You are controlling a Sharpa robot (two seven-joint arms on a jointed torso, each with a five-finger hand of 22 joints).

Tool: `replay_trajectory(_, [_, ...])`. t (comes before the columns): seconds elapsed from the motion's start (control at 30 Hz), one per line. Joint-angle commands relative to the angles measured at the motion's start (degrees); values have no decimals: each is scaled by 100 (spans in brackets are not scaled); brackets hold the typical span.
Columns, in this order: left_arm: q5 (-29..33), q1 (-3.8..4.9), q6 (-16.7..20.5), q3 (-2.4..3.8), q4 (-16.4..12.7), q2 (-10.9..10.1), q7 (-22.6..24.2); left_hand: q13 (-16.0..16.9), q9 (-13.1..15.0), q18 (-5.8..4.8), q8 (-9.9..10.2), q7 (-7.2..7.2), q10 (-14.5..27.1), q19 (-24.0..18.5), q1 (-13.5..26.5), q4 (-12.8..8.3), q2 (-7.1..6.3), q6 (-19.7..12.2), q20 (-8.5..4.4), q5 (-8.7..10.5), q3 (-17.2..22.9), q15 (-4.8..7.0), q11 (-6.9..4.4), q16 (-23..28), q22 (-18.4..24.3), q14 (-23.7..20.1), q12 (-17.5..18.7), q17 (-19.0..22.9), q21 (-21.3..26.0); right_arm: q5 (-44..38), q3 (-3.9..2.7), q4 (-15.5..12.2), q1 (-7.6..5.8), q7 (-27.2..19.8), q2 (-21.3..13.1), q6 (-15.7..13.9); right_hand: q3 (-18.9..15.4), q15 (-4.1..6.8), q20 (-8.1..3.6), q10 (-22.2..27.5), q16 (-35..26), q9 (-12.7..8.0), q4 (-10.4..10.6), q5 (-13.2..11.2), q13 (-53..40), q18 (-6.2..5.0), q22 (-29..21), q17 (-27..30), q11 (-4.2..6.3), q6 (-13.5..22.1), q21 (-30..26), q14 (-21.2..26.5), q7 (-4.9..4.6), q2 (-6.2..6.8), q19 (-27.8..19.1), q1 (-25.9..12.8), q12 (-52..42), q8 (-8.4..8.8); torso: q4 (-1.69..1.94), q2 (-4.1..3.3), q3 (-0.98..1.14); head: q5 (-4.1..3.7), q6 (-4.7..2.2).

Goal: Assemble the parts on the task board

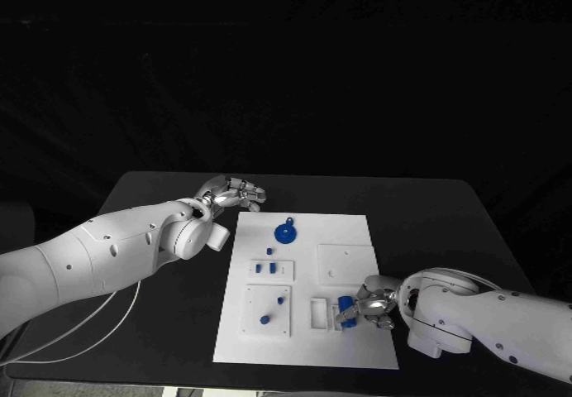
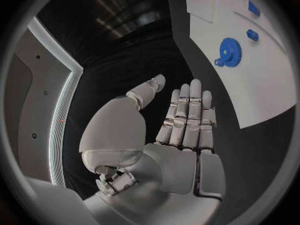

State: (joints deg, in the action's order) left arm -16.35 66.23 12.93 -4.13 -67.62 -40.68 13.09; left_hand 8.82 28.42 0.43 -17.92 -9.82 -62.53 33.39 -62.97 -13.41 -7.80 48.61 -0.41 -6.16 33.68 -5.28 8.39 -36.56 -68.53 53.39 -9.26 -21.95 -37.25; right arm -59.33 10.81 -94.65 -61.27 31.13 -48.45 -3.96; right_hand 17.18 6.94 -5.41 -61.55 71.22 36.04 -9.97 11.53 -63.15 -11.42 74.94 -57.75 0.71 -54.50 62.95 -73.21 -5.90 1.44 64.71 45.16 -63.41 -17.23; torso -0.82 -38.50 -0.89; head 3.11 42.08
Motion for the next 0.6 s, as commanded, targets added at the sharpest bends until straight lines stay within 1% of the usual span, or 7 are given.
replay_trajectory(0.03, [38, 0, -93, 3, -12, 12, 73, -6, -10, 1, -25, 4, 23, 15, 47, 4, 1, -50, -5, 8, -45, 0, -12, 27, -8, 30, 3, -7, 36, 13, 24, 34, 36, -47, 20, -223, 156, -12, -22, -62, 12, -324, -21, -109, -22, -358, 115, -16, -4, -99, 48, -50, 12, -63, 8, 64, -3, 80, 20, 5, -7, -3, 4])
replay_trajectory(0.27, [38, 0, -105, 3, -9, 11, 64, -8, -11, 1, -24, 3, 25, 14, 45, 1, 3, -52, -5, 8, -48, 1, -11, 30, -8, 30, 4, -11, 39, 185, 23, 76, 36, -59, 24, -379, 558, -5, 18, -106, -11, -355, 34, -157, -67, -358, 115, -42, 3, -201, 95, -75, 24, -15, 29, 121, 23, 105, 20, 8, -6, 5, 12])
replay_trajectory(0.3, [38, 0, -107, 3, -8, 11, 61, -8, -11, 1, -24, 3, 25, 14, 44, 1, 3, -53, -5, 8, -49, 1, -11, 31, -9, 30, 4, -11, 39, 209, 23, 82, 36, -58, 25, -399, 650, -2, 25, -113, -15, -358, 51, -198, -75, -358, 114, -47, 7, -224, 102, -80, 25, -3, 32, 130, 29, 106, 21, 8, -7, 5, 15])
replay_trajectory(0.33, [38, 0, -108, 3, -6, 10, 61, -8, -11, 1, -24, 3, 25, 14, 44, 0, 3, -53, -5, 8, -50, 1, -11, 31, -9, 30, 4, -12, 39, 264, 23, 92, 36, -57, 27, -426, 859, 3, 28, -124, -23, -358, 111, -446, -83, -358, 107, -50, 14, -254, 103, -84, 34, 34, 36, 177, 37, 104, 20, 8, -8, 4, 19])
replay_trajectory(0.37, [38, 0, -109, 3, -7, 10, 60, -8, -11, 1, -24, 3, 26, 14, 44, 0, 4, -54, -5, 8, -50, 1, -11, 32, -9, 30, 4, -12, 40, 297, 23, 95, 36, -58, 24, -438, 1363, 9, 19, -138, -35, -357, 266, -849, -90, -358, 93, -54, 15, -285, 93, -88, 70, 194, 44, 315, 53, 103, 20, 8, -8, 4, 19])
replay_trajectory(0.4, [38, 0, -109, 3, -9, 10, 60, -9, -12, 1, -23, 3, 27, 13, 43, -2, 3, -56, -5, 8, -51, 1, -11, 33, -9, 30, 5, -14, 41, 341, 23, 89, 36, -59, 17, -452, 1894, 16, 23, -154, -46, -357, 508, -892, -99, -358, 85, -59, 22, -301, 95, -95, 57, 474, 68, 353, 68, 110, 17, 8, -8, 9, 21])
replay_trajectory(0.6, [38, 0, -116, 3, -10, 10, 55, -11, -13, 2, -22, 2, 28, 13, 38, -6, 7, -58, -5, 4, -54, 1, -10, 36, -10, 30, 5, -18, 43, 510, 22, -57, 35, -108, -65, -602, 2191, 9, 53, -187, -37, -325, 520, -872, -142, -358, 113, -83, 21, -343, 179, -123, 44, 582, 113, 253, 62, 91, 18, 6, -8, 19, 20])
